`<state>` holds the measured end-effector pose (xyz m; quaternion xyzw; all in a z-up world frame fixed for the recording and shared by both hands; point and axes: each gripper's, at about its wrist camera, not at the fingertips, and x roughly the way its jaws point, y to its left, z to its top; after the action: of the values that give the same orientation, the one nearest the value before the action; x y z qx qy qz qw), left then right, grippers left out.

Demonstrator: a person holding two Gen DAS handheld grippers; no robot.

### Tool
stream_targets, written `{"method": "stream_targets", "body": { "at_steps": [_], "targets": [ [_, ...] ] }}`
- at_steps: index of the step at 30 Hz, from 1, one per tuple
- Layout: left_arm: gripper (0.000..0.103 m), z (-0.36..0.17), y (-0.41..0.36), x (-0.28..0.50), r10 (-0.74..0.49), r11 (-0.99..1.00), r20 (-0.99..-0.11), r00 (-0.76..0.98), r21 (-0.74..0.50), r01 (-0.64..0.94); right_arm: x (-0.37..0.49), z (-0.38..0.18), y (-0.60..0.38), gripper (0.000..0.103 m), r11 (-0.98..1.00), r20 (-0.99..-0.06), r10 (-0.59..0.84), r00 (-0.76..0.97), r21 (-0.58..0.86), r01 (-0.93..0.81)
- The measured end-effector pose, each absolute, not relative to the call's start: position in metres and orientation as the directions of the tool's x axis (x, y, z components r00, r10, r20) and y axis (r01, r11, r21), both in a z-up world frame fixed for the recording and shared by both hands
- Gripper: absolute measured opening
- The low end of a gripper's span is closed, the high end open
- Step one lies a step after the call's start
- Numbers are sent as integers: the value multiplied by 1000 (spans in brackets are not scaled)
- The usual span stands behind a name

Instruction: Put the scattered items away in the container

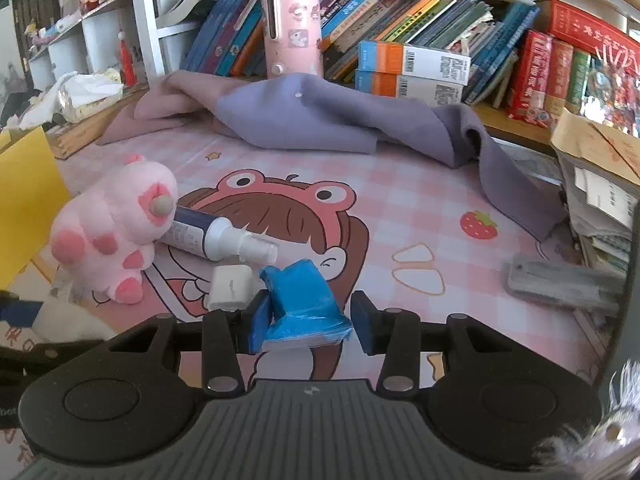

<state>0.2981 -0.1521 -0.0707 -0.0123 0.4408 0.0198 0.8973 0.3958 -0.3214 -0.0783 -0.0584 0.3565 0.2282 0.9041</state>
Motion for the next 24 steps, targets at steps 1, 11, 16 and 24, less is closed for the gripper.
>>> {"method": "stream_targets", "body": {
  "at_steps": [1,11,16,24],
  "targets": [
    [46,-69,-152,295,21,999,-790,613,-5,-41,393,-77,-322,40,891,-671,369,643,60,-449],
    [45,-42,-147,259,-38,999,-745,666,-29,24,344,-67,-333,39,913,-687,337,644,73,-400],
    [45,-29,-142,238,-66,997,-705,706,-16,78,310,-62,-331,39,922,-702,322,635,80,-380],
    [45,-17,-122,204,-167,984,-666,727,-66,166,263,-43,-311,39,921,-707,301,640,42,-387]
  ]
}}
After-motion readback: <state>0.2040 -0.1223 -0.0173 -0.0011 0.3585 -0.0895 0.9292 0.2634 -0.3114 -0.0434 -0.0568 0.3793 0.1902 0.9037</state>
